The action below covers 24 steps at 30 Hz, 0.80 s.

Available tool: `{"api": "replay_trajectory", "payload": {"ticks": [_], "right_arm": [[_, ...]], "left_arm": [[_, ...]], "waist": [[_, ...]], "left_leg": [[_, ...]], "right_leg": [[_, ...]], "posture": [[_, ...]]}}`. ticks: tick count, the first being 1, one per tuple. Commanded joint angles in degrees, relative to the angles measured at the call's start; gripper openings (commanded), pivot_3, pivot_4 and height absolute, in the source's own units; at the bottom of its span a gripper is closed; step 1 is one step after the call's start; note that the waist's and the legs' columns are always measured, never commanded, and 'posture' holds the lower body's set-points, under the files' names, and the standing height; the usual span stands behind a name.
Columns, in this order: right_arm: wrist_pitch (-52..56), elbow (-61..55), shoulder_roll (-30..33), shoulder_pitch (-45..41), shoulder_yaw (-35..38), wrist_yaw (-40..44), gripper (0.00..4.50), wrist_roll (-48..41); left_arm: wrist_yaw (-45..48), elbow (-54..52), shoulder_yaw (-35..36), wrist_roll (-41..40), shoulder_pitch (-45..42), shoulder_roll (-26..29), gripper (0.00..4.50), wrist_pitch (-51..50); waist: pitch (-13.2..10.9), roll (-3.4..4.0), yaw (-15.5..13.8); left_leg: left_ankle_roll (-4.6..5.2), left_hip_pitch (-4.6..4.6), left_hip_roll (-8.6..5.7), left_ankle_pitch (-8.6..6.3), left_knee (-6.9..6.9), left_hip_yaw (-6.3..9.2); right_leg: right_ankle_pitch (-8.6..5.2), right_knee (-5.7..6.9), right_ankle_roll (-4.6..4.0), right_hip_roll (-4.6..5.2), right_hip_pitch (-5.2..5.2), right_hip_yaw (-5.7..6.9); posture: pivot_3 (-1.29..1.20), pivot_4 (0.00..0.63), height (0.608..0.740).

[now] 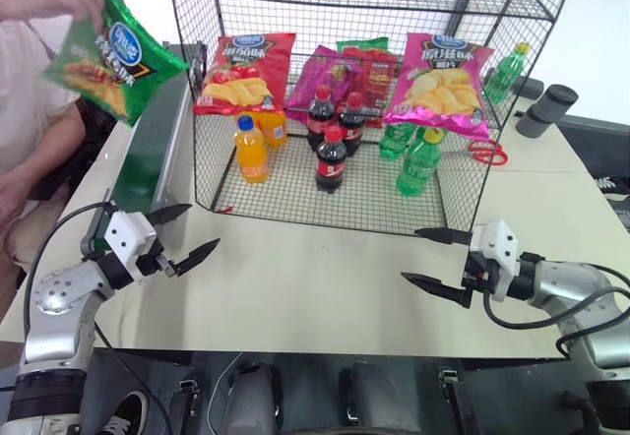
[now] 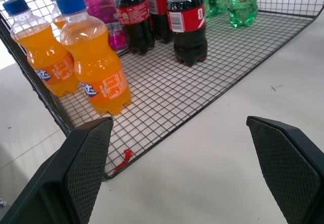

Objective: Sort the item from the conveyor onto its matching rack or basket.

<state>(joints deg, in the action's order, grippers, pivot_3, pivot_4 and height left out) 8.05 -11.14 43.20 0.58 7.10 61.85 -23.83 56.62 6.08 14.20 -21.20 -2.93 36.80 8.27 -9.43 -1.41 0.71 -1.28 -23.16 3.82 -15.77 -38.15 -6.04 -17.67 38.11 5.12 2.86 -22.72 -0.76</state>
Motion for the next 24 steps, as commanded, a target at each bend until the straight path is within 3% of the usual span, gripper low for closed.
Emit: {"api": "replay_trajectory", "payload": {"ticks": [1,24], "right_arm": [[-1.1,-1.7,-0.2,-0.1,0.0,0.3,4.27,-0.2],[-1.3,-0.8,-0.5,-2.0,-1.2,0.8,4.27,0.1]], "left_arm": [[-0.6,-1.4,0.4,0.3,0.4,0.0,4.50,1.5],[-0.7,-3.2,0.4,-0.4,2.4,0.2,4.50,0.3]], "waist": [[0.0,0.00,0.0],[0.0,0.00,0.0]], "left_leg": [[0.00,0.00,0.00,0.00,0.00,0.00],[0.00,0.00,0.00,0.00,0.00,0.00]], "right_leg": [[0.00,0.00,0.00,0.00,0.00,0.00],[0.00,0.00,0.00,0.00,0.00,-0.01]], "posture": [[0.00,0.150,0.740],[0.00,0.150,0.740]]}}
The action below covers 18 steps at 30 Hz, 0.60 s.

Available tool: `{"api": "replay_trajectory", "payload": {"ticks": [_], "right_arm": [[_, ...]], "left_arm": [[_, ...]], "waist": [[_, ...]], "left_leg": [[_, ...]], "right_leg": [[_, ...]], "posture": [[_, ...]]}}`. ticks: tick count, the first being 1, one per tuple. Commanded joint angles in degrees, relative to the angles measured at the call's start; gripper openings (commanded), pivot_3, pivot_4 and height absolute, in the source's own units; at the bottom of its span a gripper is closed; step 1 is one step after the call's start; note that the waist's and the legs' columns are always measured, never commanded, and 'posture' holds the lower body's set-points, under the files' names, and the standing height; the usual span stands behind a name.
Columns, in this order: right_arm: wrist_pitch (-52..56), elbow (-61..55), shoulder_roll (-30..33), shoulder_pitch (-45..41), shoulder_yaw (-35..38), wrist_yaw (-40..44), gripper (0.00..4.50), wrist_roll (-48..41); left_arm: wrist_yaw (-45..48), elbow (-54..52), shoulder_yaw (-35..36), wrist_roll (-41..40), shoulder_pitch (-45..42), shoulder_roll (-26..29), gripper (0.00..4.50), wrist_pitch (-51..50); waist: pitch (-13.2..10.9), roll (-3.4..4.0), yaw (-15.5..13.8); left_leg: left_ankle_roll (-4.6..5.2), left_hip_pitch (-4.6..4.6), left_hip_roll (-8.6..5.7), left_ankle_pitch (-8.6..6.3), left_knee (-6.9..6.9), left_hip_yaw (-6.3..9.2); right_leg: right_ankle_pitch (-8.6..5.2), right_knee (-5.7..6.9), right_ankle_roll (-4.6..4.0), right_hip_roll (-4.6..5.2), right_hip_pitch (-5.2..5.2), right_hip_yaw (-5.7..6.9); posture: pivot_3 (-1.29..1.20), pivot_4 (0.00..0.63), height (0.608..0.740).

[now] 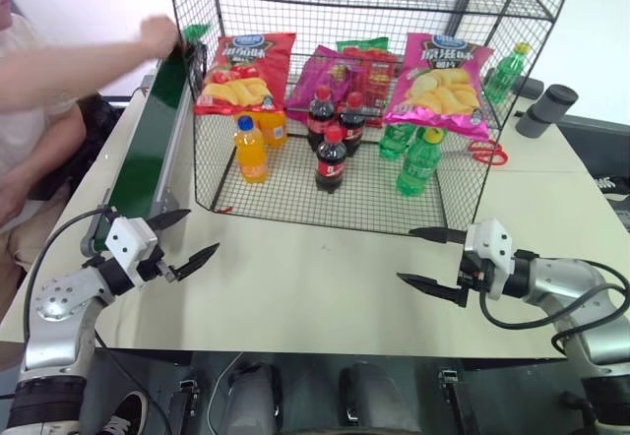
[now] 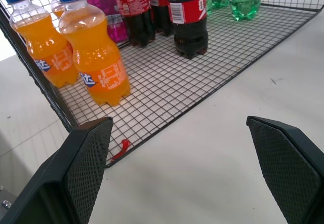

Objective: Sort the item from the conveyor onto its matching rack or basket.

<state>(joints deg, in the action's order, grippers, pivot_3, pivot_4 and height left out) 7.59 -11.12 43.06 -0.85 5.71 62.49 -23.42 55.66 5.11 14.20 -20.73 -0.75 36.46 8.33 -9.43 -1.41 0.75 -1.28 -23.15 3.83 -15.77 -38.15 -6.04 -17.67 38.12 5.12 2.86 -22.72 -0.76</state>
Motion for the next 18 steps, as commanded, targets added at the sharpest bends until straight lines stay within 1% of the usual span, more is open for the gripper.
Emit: {"api": "replay_trajectory", "payload": {"ticks": [1,8,18], "right_arm": [[-0.9,-0.8,-0.3,-0.6,0.2,0.1,4.27,-0.3],[-1.0,-0.9,-0.1,-0.3,0.1,0.3,4.27,-0.3],[-1.7,-0.6,-0.3,-0.5,-0.6,0.6,4.27,0.7]], "left_arm": [[0.4,-2.3,0.4,-1.0,0.3,0.5,4.50,0.1],[-0.5,-3.5,0.8,-2.1,0.8,0.2,4.50,-2.7],[-0.9,-4.4,0.4,-1.3,1.1,-0.2,4.50,-1.5]], "waist": [[0.0,0.00,0.0],[0.0,0.00,0.0],[0.0,0.00,0.0]], "left_leg": [[0.00,0.00,0.00,0.00,0.00,0.00],[0.00,0.00,0.00,0.00,0.00,0.00],[0.00,0.00,0.00,0.00,0.00,0.00]], "right_leg": [[0.00,0.00,0.00,0.00,0.00,0.00],[0.00,0.00,0.00,0.00,0.00,0.00],[0.00,0.00,0.00,0.00,0.00,0.00]], "posture": [[0.00,0.150,0.740],[0.00,0.150,0.740],[0.00,0.150,0.740]]}}
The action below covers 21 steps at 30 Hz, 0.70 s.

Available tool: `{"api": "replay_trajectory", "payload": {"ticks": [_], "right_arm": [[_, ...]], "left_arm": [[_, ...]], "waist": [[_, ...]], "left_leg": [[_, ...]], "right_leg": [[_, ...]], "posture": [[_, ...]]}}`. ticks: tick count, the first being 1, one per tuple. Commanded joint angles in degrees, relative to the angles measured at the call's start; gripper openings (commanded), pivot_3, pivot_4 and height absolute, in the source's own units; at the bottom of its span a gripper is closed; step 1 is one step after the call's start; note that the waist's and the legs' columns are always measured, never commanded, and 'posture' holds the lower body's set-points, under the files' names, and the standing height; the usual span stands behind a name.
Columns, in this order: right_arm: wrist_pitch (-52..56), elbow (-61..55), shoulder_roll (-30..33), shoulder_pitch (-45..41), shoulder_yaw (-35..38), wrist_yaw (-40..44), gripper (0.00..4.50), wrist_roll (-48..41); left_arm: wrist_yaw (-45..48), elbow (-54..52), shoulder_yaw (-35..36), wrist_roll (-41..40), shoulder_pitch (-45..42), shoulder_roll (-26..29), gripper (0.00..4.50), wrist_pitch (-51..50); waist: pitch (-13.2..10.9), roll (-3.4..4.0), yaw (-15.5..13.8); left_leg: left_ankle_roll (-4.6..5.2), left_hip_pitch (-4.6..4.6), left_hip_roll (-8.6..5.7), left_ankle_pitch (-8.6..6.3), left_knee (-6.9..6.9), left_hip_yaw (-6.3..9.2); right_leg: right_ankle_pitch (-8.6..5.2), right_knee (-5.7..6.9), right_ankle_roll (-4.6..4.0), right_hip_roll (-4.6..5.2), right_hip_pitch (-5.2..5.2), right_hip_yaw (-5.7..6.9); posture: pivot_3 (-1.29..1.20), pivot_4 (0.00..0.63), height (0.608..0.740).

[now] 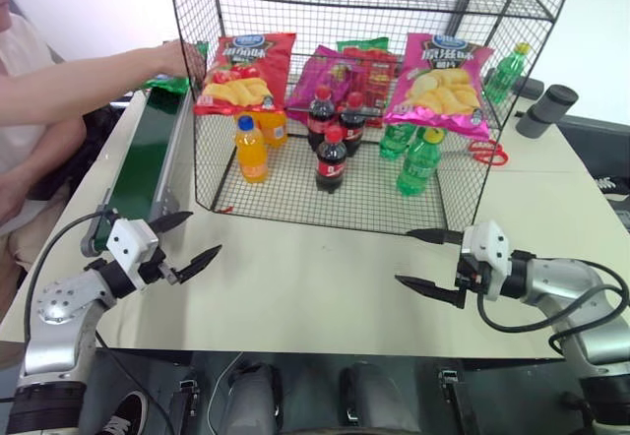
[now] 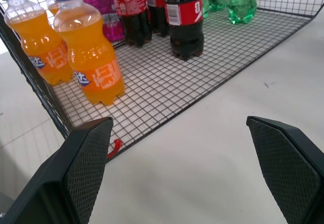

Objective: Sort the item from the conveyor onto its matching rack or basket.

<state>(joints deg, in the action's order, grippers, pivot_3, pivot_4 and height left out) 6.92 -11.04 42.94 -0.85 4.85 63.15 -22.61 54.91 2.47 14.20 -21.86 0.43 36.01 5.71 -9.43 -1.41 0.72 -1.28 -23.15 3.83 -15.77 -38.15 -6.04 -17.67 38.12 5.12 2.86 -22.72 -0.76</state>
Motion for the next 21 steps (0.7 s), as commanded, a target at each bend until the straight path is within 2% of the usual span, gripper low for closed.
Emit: {"api": "replay_trajectory", "payload": {"ticks": [1,21], "right_arm": [[-1.0,-0.8,-0.3,-0.7,0.1,-0.1,4.27,-0.1],[0.3,-2.4,-1.3,-2.0,-0.8,-1.3,4.27,-0.1]], "left_arm": [[-0.1,-1.7,0.4,-0.1,-0.1,0.3,4.50,1.1],[0.1,-3.2,0.4,-1.6,0.9,-0.3,4.50,-0.6]], "waist": [[0.0,0.00,0.0],[0.0,0.00,0.0]], "left_leg": [[0.00,0.00,0.00,0.00,0.00,0.00],[0.00,0.01,0.00,0.00,-0.01,0.00]], "right_leg": [[0.00,0.00,0.00,0.00,0.00,0.00],[0.00,0.00,0.00,0.00,0.01,-0.01]], "posture": [[0.00,0.150,0.740],[0.00,0.150,0.740]]}}
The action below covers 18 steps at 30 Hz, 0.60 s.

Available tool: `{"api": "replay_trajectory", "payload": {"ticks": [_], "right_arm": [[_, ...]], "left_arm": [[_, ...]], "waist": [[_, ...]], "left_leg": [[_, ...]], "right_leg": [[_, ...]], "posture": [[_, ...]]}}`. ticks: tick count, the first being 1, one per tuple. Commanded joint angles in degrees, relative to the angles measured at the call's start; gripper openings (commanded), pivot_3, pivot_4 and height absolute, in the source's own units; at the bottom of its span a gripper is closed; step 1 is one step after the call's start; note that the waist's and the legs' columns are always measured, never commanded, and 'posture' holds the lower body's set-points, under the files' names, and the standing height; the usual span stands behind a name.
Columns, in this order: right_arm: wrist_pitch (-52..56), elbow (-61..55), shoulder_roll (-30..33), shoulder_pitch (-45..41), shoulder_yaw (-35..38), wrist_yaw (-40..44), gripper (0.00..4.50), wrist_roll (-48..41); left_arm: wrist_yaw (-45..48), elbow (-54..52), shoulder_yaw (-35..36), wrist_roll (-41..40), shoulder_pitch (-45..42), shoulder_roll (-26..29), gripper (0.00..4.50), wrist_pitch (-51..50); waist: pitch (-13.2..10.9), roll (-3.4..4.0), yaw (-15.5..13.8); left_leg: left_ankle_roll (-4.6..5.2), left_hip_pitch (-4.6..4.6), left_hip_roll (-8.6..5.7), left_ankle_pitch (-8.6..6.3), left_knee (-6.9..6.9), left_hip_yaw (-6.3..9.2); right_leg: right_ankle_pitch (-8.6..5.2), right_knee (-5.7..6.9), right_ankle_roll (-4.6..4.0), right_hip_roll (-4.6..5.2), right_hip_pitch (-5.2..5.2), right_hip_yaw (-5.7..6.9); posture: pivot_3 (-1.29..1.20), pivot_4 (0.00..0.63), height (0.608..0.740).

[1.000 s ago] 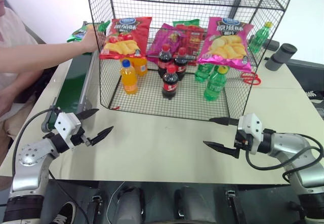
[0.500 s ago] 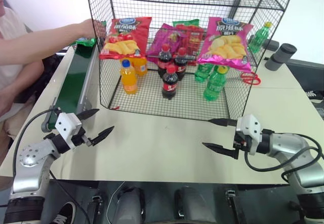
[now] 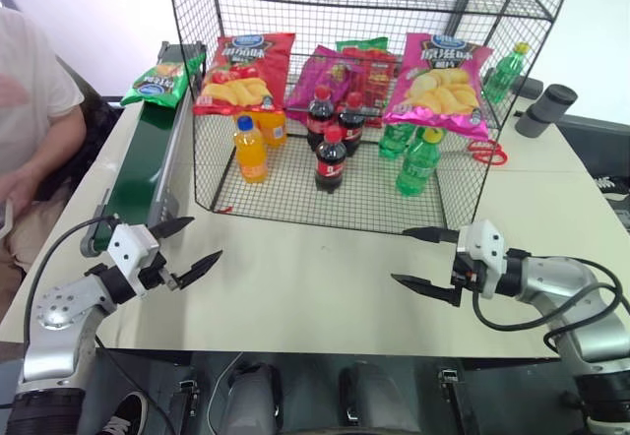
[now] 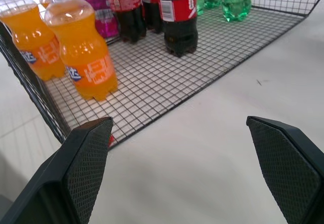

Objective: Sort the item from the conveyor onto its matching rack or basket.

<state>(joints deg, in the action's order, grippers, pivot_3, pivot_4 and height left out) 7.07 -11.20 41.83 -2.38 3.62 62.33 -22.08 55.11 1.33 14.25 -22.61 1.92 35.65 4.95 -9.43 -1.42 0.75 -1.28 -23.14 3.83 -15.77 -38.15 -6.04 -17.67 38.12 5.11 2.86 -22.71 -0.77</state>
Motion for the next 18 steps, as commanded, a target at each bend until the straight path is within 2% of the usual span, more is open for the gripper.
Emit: {"api": "replay_trajectory", "payload": {"ticks": [1,9,18], "right_arm": [[0.9,-2.6,-0.3,-0.5,0.3,-0.4,4.27,-1.3],[7.1,-4.1,-1.6,-2.2,0.2,-2.4,4.27,-5.0],[3.5,0.9,-7.2,-9.2,-4.1,-2.2,4.27,-2.6]], "left_arm": [[-0.1,-2.0,0.3,-0.8,-0.8,0.0,4.50,0.6],[0.3,-1.7,0.9,-0.7,-1.5,1.1,4.50,0.9],[-5.0,-4.4,4.1,1.3,1.7,0.9,4.50,3.0]], "waist": [[0.0,0.00,-0.1],[0.0,0.00,0.1],[0.0,0.00,0.1]], "left_leg": [[0.00,0.00,0.00,0.00,0.00,0.00],[0.00,0.00,0.01,0.00,0.00,0.01],[0.00,0.01,0.02,0.00,0.00,0.02]], "right_leg": [[0.00,0.00,0.00,0.00,0.00,0.00],[0.00,0.01,0.00,0.00,-0.01,0.00],[0.00,0.03,0.00,-0.02,-0.01,0.00]], "posture": [[0.00,0.150,0.740],[0.00,0.150,0.740],[0.00,0.150,0.740]]}}
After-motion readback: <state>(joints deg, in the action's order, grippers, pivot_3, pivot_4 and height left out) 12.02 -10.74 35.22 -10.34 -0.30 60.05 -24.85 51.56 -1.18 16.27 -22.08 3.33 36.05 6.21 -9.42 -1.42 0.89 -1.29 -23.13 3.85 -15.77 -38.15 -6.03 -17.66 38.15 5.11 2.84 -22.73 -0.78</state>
